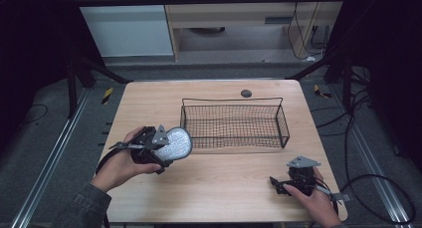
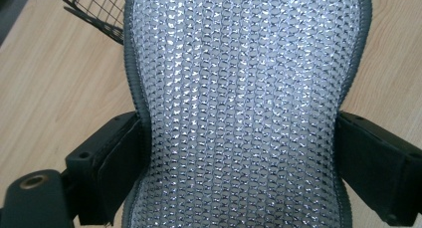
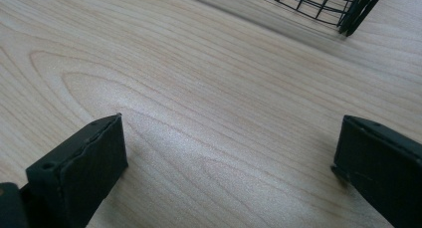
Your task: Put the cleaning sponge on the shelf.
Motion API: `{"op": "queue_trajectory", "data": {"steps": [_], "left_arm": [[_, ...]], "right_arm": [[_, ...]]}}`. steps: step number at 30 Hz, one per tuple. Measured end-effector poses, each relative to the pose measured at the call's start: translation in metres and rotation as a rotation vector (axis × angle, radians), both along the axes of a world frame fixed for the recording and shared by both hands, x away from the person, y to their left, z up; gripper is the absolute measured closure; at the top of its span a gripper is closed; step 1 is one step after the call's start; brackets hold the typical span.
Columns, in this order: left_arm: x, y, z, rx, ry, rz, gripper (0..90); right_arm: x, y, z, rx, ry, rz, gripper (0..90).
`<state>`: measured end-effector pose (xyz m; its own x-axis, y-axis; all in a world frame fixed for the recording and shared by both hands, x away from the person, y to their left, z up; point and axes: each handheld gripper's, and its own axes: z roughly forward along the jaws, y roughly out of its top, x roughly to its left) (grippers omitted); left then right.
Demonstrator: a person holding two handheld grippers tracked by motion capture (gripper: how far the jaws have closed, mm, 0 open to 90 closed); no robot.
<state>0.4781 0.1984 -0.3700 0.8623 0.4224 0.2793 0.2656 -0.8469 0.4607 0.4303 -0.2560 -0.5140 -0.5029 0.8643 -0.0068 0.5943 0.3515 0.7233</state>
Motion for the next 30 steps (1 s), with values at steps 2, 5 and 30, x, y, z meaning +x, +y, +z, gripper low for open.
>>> {"op": "queue_trajectory", "data": {"steps": [2, 5, 30], "left_arm": [[0.001, -0.003, 0.004, 0.003, -0.007, -0.005, 8.7], [0.004, -0.008, 0.010, 0.007, -0.016, -0.011, 8.9], [0.042, -0.057, 0.035, 0.069, -0.067, -0.063, 11.5]], "right_arm": [[0.000, 0.000, 0.000, 0.001, 0.000, -0.001, 0.3], [0.000, 0.000, 0.000, 0.000, 0.000, 0.000, 0.3], [0.001, 0.000, 0.000, -0.003, -0.001, -0.001, 0.3]]}}
